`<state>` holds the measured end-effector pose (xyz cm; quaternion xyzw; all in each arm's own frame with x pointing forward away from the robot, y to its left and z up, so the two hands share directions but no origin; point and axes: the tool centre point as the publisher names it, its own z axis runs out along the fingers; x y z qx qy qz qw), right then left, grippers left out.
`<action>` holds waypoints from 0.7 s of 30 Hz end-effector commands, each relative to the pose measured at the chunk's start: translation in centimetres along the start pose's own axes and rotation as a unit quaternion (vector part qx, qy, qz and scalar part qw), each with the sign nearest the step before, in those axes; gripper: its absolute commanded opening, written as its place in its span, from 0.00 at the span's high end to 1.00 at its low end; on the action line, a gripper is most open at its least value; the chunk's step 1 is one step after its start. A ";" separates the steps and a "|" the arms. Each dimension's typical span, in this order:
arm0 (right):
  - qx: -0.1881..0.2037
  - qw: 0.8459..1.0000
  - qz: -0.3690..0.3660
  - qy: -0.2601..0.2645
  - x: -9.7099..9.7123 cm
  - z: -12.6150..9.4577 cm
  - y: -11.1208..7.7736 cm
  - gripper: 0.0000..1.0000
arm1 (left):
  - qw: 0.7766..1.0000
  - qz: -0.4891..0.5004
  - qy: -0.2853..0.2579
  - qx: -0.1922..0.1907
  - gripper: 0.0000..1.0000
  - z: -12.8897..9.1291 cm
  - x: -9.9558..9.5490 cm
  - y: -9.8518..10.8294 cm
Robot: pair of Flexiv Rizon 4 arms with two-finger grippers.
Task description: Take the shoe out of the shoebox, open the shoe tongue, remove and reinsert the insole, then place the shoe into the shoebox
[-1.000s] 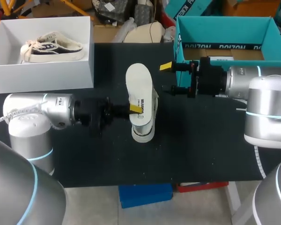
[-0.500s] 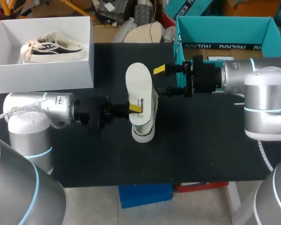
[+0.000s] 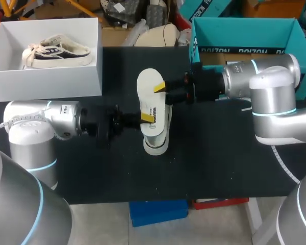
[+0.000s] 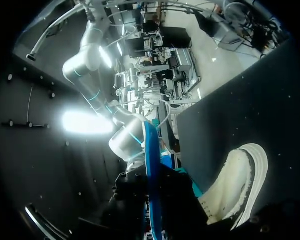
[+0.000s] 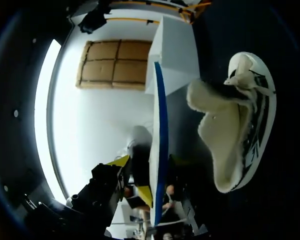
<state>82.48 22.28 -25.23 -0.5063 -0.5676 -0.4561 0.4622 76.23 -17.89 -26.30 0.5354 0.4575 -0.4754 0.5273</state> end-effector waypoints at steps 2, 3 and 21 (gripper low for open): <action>-0.008 1.000 0.007 0.004 -0.6 1.3 -0.2 0.60 | 1.000 0.002 0.002 -0.002 1.00 0.1 0.0 -0.1; -0.009 1.000 0.007 0.004 -0.6 1.3 -0.2 0.64 | 1.000 0.002 0.002 -0.002 1.00 0.1 0.0 -0.1; -0.041 0.999 0.007 -0.008 -1.2 1.8 -0.5 1.00 | 1.000 0.002 0.002 -0.002 1.00 0.1 0.0 -0.1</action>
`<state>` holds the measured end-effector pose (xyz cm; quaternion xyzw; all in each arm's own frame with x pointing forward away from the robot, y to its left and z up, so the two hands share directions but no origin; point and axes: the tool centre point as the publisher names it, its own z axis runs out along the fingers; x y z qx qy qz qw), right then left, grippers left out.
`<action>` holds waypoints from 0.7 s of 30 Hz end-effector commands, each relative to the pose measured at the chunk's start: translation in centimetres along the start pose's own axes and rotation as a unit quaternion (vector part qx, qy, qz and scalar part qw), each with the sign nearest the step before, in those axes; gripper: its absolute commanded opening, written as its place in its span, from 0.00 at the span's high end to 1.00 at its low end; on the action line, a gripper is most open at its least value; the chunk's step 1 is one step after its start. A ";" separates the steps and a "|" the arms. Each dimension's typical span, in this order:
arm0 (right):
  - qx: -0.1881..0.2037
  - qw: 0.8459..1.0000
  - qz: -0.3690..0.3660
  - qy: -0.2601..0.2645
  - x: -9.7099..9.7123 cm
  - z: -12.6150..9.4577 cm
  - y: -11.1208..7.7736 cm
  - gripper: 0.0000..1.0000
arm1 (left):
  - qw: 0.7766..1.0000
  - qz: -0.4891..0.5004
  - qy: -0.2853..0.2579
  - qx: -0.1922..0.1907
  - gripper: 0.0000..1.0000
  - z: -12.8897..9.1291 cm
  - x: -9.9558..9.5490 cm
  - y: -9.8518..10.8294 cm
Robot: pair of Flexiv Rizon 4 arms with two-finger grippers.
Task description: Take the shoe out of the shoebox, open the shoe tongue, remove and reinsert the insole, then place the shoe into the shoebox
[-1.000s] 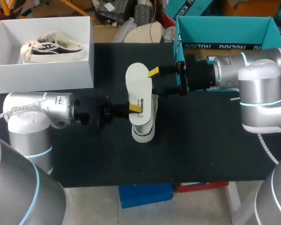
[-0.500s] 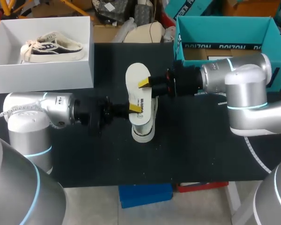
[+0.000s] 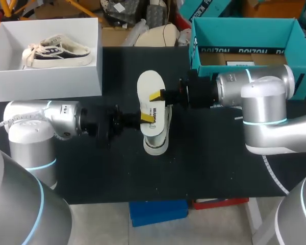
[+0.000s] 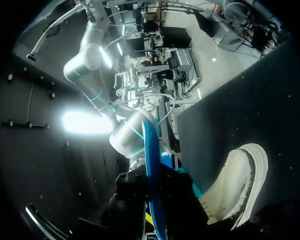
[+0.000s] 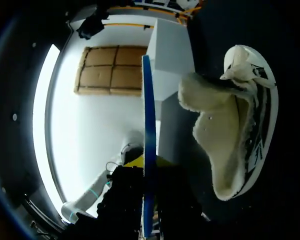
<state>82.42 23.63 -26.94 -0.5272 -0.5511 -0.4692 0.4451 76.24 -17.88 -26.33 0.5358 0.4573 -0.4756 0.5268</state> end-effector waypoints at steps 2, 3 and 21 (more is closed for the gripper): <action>-0.008 1.000 0.000 -0.003 0.3 0.1 -0.5 1.00 | 1.000 0.002 0.001 -0.003 1.00 0.1 -0.1 -0.1; -0.008 1.000 0.000 -0.003 0.3 0.1 -0.5 1.00 | 1.000 0.002 0.001 -0.003 0.93 0.1 -0.1 -0.1; -0.008 1.000 0.000 -0.003 0.3 0.1 -0.5 1.00 | 0.967 0.048 0.244 -0.064 0.00 -5.4 -3.5 -1.6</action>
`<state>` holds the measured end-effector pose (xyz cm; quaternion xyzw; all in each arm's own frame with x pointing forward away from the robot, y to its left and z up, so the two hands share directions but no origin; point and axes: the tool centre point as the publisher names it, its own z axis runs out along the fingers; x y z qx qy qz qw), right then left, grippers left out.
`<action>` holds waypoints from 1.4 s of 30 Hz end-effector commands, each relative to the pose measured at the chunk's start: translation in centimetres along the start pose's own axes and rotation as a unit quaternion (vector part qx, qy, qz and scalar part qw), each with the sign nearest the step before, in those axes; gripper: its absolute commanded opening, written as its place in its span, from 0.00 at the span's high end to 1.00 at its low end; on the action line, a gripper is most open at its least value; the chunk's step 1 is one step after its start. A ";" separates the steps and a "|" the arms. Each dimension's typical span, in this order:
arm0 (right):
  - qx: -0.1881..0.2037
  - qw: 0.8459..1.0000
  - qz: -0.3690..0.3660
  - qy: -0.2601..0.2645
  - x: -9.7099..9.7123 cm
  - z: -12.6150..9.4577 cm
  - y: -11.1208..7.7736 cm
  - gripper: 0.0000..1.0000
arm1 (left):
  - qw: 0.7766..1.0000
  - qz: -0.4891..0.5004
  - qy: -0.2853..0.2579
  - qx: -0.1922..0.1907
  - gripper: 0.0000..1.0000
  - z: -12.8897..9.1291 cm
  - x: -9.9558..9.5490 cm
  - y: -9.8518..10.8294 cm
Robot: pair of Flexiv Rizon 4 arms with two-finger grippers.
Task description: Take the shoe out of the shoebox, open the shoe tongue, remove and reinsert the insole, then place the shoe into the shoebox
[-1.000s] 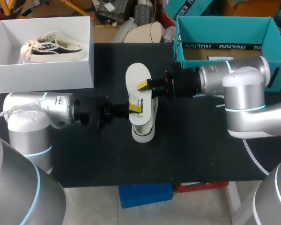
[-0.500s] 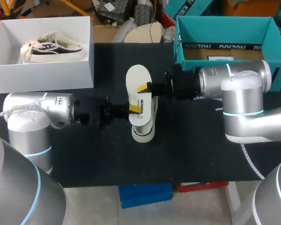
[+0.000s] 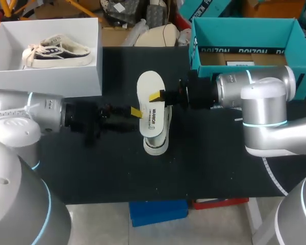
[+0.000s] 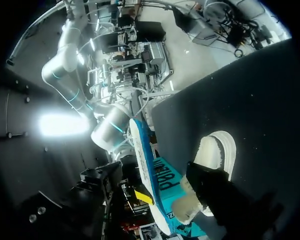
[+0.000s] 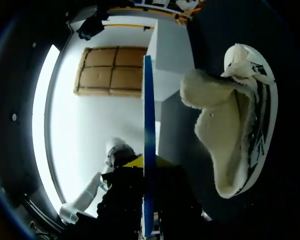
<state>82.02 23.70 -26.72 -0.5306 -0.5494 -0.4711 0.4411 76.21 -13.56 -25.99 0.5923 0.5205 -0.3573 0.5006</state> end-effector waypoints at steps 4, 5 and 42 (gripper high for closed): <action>-0.002 1.000 0.000 -0.001 0.0 0.1 -0.1 1.00 | 0.986 0.041 0.158 -0.030 0.00 -2.0 -4.4 -0.2; -0.002 1.000 0.000 -0.001 0.0 0.1 -0.1 1.00 | 0.984 0.045 0.168 -0.032 0.00 -1.9 -4.7 0.1; -0.002 1.000 0.000 -0.001 0.0 0.1 -0.1 1.00 | 0.958 0.074 0.276 0.028 0.00 0.8 -11.2 3.5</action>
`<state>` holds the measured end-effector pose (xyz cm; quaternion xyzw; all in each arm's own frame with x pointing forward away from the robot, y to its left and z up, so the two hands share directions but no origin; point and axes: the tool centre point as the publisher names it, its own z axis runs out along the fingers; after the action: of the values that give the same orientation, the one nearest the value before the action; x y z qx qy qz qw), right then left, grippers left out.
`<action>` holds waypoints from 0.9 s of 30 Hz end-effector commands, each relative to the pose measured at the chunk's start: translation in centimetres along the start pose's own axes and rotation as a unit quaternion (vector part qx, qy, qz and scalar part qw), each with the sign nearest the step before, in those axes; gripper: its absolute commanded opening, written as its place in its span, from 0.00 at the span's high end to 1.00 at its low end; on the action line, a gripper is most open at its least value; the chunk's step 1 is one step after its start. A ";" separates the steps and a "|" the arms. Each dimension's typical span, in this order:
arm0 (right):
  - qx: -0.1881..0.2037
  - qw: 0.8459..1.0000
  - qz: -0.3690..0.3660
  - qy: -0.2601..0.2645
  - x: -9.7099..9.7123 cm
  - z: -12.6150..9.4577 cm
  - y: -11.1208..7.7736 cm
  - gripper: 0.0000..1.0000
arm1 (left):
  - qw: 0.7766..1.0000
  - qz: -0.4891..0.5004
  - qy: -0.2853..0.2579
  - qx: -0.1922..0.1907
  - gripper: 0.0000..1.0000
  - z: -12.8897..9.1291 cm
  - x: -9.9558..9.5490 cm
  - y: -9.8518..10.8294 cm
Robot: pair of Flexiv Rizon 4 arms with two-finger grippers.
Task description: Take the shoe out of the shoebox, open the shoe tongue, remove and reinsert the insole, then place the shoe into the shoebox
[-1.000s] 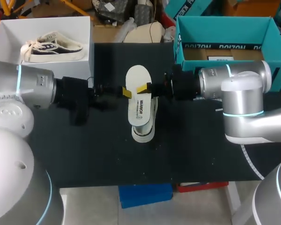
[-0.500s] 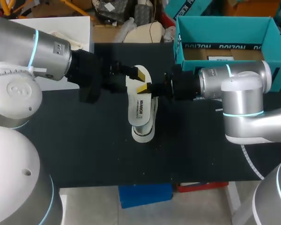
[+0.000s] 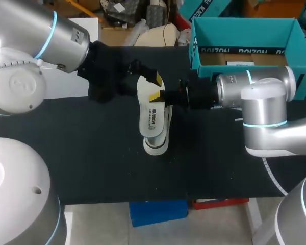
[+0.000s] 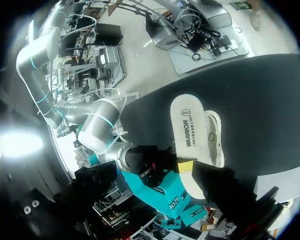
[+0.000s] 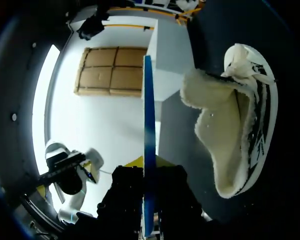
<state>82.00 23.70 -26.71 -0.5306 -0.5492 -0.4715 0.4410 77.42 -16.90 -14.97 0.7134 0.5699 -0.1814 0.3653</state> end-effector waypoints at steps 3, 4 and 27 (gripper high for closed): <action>-0.002 1.000 0.000 -0.001 0.0 0.1 -0.1 1.00 | 0.997 -0.005 0.059 0.058 0.00 0.2 -1.3 -0.8; -0.002 1.000 0.000 -0.001 0.0 0.1 -0.1 1.00 | 0.995 -0.015 0.069 0.070 0.00 0.0 -1.7 -0.9; -0.002 1.000 0.000 -0.001 0.0 0.1 -0.1 1.00 | 0.956 -0.032 0.271 0.109 0.00 -1.1 -1.0 -3.9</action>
<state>82.00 23.71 -26.72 -0.5306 -0.5491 -0.4717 0.4409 73.95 -16.26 -14.72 0.7487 0.6363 -0.1108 0.1493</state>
